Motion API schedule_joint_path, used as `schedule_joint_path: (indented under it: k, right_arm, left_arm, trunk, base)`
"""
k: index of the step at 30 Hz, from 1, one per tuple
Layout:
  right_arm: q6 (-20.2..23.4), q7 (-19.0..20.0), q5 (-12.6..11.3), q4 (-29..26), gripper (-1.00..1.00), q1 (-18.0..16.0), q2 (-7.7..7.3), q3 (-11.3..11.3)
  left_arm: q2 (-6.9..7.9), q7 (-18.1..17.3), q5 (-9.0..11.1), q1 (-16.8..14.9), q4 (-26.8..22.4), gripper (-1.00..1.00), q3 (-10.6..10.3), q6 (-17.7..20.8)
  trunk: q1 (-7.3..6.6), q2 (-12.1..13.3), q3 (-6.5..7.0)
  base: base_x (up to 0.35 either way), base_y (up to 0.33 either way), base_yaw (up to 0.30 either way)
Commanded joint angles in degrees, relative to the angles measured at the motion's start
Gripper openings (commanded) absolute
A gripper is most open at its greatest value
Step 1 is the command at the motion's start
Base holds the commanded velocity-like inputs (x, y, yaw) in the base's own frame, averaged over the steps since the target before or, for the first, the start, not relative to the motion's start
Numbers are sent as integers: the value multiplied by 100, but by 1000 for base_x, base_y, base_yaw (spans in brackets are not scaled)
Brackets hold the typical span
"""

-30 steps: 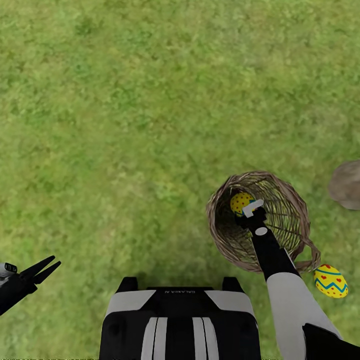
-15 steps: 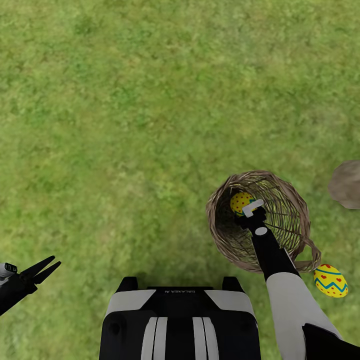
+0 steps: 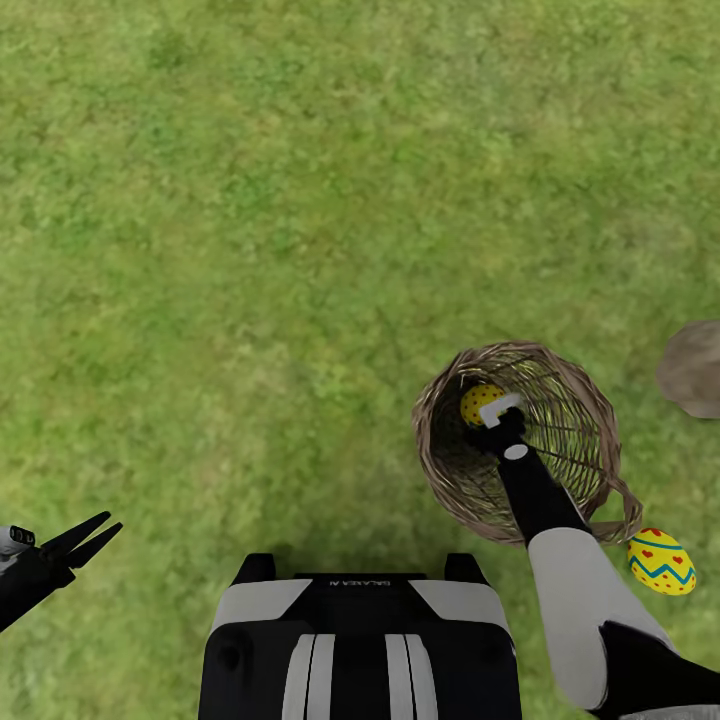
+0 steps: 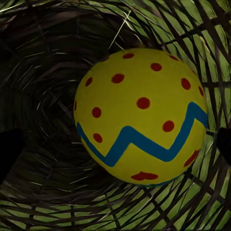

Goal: Take the three Easter eggs out of the wicker basket on the lawn in the garden, then place them on the lawn next to a single tree (choose any tree) so that all three eggs are next to the same tree and none are left in the basket.

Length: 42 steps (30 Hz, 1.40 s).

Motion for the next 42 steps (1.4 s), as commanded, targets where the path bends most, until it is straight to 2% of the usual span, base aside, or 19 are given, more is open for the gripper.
schedule_joint_path:
  k: [1,9,11,14,20,26,39,42]
  right_arm:
    - [7,50,54,31,100,-31,9,-32]
    - [1,25,57,750,100,-442,-1,-34]
    - [-23,-175,52,1119,100,-608,-32,-34]
    - [-40,-529,46,1352,100,-685,-86,-34]
    - [-36,-633,40,1417,100,-713,-123,-36]
    - [-41,-659,-2,1650,100,-895,-278,-43]
    - [-59,-672,-27,2049,100,-1141,-340,-43]
    - [-215,-672,-32,2055,100,-1147,-349,-55]
  left_arm:
    - [0,-28,-9,-2,0,100,4,61]
    - [0,-28,-13,-3,0,100,4,61]
    - [0,-28,-13,-2,0,100,4,61]
    - [0,-28,-13,-3,0,100,4,61]
    - [0,-28,-13,-3,0,100,4,61]
    - [0,-28,-13,-3,0,100,4,61]
    - [0,-28,-13,-2,0,100,4,61]
    - [0,-28,-11,-3,0,100,4,61]
  trunk:
    - [0,-1,-2]
    - [0,-1,-2]
    - [0,-1,-2]
    - [0,-1,-2]
    - [0,-1,-2]
    - [0,-1,-2]
    - [0,-1,-2]
    - [0,-1,-2]
  base:
    - [0,0,0]
    - [0,0,0]
    - [0,0,0]
    - [0,0,0]
    - [0,0,0]
    - [0,0,0]
    - [0,0,0]
    - [0,0,0]
